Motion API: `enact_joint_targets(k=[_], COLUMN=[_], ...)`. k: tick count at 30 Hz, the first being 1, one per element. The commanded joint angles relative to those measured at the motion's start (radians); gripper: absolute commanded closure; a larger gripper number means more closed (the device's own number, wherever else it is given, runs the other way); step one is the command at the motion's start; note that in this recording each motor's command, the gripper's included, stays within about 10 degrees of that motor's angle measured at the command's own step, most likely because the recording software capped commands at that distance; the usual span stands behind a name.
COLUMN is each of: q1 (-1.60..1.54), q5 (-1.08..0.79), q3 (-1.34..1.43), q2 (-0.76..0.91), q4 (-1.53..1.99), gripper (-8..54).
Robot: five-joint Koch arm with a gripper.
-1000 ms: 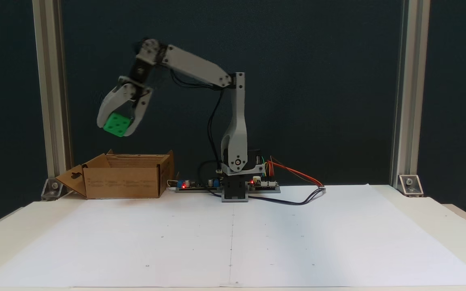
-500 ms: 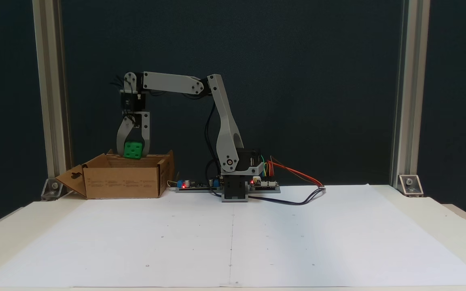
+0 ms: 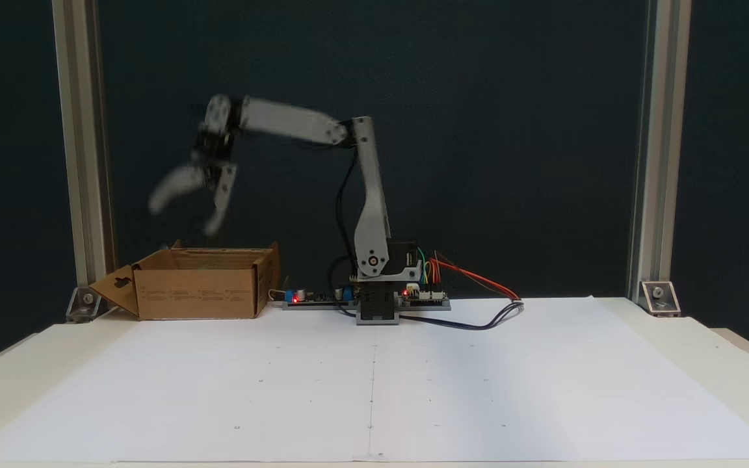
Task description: Grasp a green dice and put it in the bin.
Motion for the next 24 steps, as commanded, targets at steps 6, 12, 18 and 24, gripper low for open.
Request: enact_joint_targets(k=[6, 12, 18, 24], q1=[-0.518, -0.957, -1.389, -1.644], q5=[0.319, 0.336, 0.336, 0.333], q3=[-0.026, 0.204, 0.549, 0.841], q2=[0.268, 0.373, 0.479, 0.644], q4=[-0.064, -0.209, -0.487, -0.770], gripper=[1.0, 1.5, 2.3, 2.0])
